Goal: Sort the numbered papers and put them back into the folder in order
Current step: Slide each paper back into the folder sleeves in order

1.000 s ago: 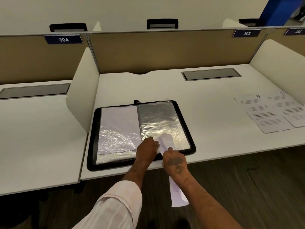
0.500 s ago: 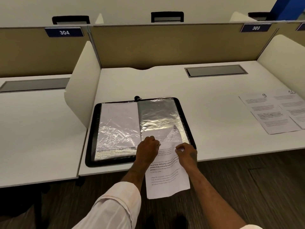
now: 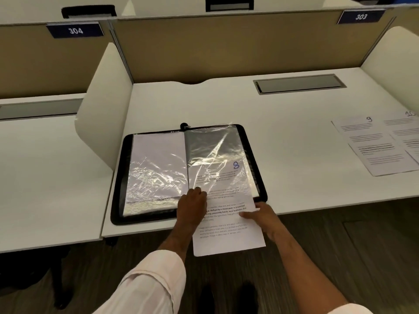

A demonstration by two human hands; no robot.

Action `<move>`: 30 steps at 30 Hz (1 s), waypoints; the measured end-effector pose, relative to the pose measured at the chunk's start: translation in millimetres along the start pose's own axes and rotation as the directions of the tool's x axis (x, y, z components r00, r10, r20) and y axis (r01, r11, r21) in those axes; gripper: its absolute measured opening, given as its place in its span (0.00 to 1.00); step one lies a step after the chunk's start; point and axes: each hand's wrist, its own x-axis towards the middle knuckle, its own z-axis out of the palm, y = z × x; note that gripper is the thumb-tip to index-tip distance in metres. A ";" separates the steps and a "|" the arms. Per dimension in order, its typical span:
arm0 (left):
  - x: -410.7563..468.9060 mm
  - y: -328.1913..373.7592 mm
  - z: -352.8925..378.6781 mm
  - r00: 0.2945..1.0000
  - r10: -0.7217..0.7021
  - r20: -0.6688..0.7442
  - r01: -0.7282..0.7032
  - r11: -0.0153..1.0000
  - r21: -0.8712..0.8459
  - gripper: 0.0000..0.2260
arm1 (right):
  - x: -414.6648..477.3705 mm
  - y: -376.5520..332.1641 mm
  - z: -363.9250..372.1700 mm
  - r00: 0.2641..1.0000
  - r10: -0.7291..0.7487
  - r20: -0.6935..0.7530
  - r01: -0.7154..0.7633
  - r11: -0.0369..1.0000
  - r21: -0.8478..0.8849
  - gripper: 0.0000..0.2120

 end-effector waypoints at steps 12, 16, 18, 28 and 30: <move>-8.0 1.7 -5.9 0.997 0.045 -0.061 -0.043 0.999 0.032 0.09 | -16.6 10.1 -3.5 0.985 0.005 0.175 -0.001 1.000 -0.021 0.08; -7.3 2.0 -1.4 0.993 0.065 -0.096 -0.061 0.997 0.043 0.09 | -6.4 -2.3 9.1 0.998 -0.048 0.027 0.044 0.989 0.143 0.09; -7.2 1.7 0.8 0.991 0.069 -0.112 -0.064 0.997 0.047 0.10 | -1.3 -11.4 15.8 0.997 -0.064 -0.041 0.070 0.980 0.184 0.08; -7.8 -8.2 14.3 0.999 0.039 0.025 -0.040 0.999 0.004 0.32 | -3.7 -5.7 11.1 0.997 -0.046 0.063 0.038 0.993 0.115 0.13; -8.5 -9.0 18.9 0.998 0.047 0.047 -0.048 0.999 0.023 0.30 | -1.5 -1.2 9.2 0.998 -0.052 0.045 0.045 0.988 0.148 0.14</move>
